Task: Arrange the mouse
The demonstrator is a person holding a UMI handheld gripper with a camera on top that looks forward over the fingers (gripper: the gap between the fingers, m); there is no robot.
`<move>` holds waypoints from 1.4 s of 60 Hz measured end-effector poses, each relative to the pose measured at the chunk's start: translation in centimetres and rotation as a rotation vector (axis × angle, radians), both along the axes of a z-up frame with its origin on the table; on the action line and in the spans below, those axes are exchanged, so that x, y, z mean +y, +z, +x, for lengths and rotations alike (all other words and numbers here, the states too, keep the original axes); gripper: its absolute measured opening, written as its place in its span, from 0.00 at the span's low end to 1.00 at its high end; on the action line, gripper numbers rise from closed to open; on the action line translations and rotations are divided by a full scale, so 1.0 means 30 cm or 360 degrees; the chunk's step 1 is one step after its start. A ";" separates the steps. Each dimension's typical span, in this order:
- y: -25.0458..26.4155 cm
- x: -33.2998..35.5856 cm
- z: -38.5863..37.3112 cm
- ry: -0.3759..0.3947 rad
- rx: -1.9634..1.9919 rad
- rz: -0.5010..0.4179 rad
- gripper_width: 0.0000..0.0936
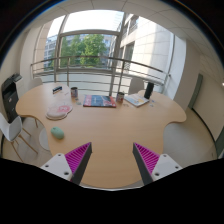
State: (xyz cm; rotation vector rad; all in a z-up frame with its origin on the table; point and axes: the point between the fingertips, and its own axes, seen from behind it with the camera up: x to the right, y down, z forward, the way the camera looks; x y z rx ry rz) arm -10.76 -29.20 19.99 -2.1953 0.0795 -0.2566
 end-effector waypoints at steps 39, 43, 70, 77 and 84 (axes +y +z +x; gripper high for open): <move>-0.473 -0.009 -0.488 0.0092 0.0114 -0.0190 0.91; -0.518 0.068 -0.578 0.0145 0.0129 -0.0200 0.91; -0.706 0.622 -0.814 0.0395 0.0024 -0.0205 0.90; -0.705 0.700 -0.816 0.0400 0.0053 -0.0189 0.89; -0.719 0.784 -0.792 0.0370 0.0133 -0.0189 0.82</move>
